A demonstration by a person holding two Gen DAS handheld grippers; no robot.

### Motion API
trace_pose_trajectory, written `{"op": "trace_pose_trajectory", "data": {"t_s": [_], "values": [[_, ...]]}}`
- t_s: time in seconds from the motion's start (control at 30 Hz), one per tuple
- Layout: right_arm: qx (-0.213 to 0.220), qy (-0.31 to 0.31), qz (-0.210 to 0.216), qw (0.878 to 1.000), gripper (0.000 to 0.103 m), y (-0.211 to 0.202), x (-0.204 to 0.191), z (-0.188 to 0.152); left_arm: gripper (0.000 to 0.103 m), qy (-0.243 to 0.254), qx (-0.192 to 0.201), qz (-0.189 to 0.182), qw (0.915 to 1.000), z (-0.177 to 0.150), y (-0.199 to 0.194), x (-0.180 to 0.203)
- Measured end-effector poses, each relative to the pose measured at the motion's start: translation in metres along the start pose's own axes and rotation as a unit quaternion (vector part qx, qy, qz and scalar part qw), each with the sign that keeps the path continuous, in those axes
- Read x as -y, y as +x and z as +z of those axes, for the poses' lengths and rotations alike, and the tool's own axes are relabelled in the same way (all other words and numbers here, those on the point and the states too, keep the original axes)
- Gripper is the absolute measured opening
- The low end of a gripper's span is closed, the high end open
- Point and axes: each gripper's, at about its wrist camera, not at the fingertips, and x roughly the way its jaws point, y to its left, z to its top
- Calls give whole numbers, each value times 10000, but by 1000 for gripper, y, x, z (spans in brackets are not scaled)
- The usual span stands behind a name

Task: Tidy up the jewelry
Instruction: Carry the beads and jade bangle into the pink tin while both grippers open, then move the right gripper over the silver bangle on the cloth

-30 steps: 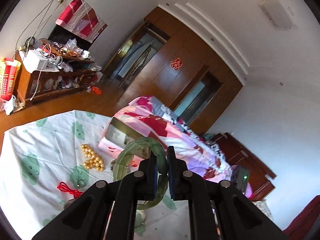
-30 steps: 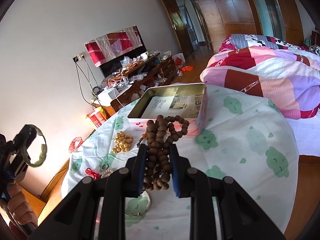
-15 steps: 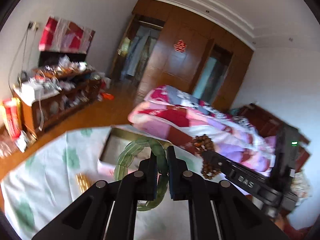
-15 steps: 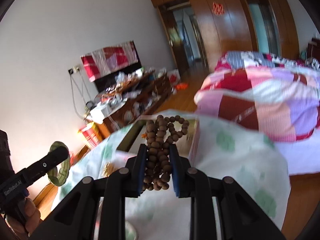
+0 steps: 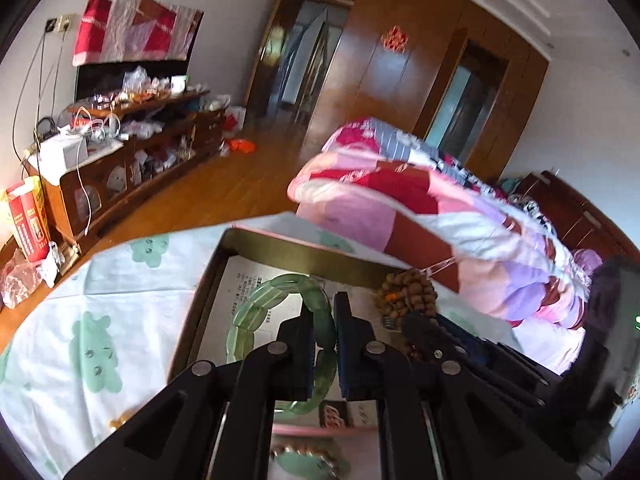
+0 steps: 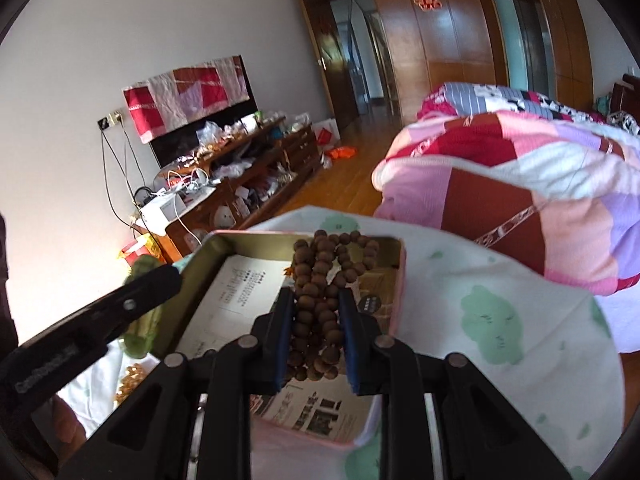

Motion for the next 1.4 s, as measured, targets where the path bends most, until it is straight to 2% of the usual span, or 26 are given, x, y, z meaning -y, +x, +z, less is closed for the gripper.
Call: {"op": "trace_pose_trajectory", "data": {"t_s": [0.2,0.33,0.37,0.43,0.47,0.53,0.57,0.6,0.63,0.73,0.8,0.87,1.03,1.13,1.3,1.4], "values": [[-48,-61,41,10000,25,13,0,-4,8,5,-278,264,9993,2,24,-1],[-181,13,151,9997,27,20,2,-6,12,111,-530,649,9964,-2,37,1],[-176,30,191,9997,32,19,2,-5,18,24,-625,682,9957,-3,39,-1],[-116,-12,186,9998,37,16,1,-5,35,-174,-698,689,9950,-1,41,-8],[-68,-36,86,9999,43,14,0,-5,44,-304,-677,629,9953,0,38,-11],[55,97,93,9999,51,9,6,-4,53,-442,-624,535,9956,3,32,-9],[154,223,162,9995,59,3,9,-2,62,-443,-587,558,9957,6,29,-6],[295,317,131,9990,63,-3,12,0,72,-381,-535,676,9955,9,24,-2],[442,352,107,9983,66,-8,13,1,73,-275,-455,810,9953,12,18,3],[720,425,17,9965,67,-26,16,6,73,72,-252,1059,9940,14,-6,13],[753,424,-73,9962,67,-37,15,8,73,244,-195,1282,9913,9,-26,18],[690,364,-224,9967,67,-47,14,6,73,273,-134,1334,9906,1,-43,17],[528,123,-458,9975,67,-78,10,-17,73,55,-70,1168,9931,-45,-95,12],[441,117,-474,9978,67,-94,10,-36,73,5,8,1322,9912,-72,-119,15],[209,74,-382,9990,67,-114,3,-63,73,-383,102,1280,9910,-112,-157,9],[107,-25,-322,9994,67,-124,-2,-74,73,-385,198,1400,9892,-131,-178,6]]}}
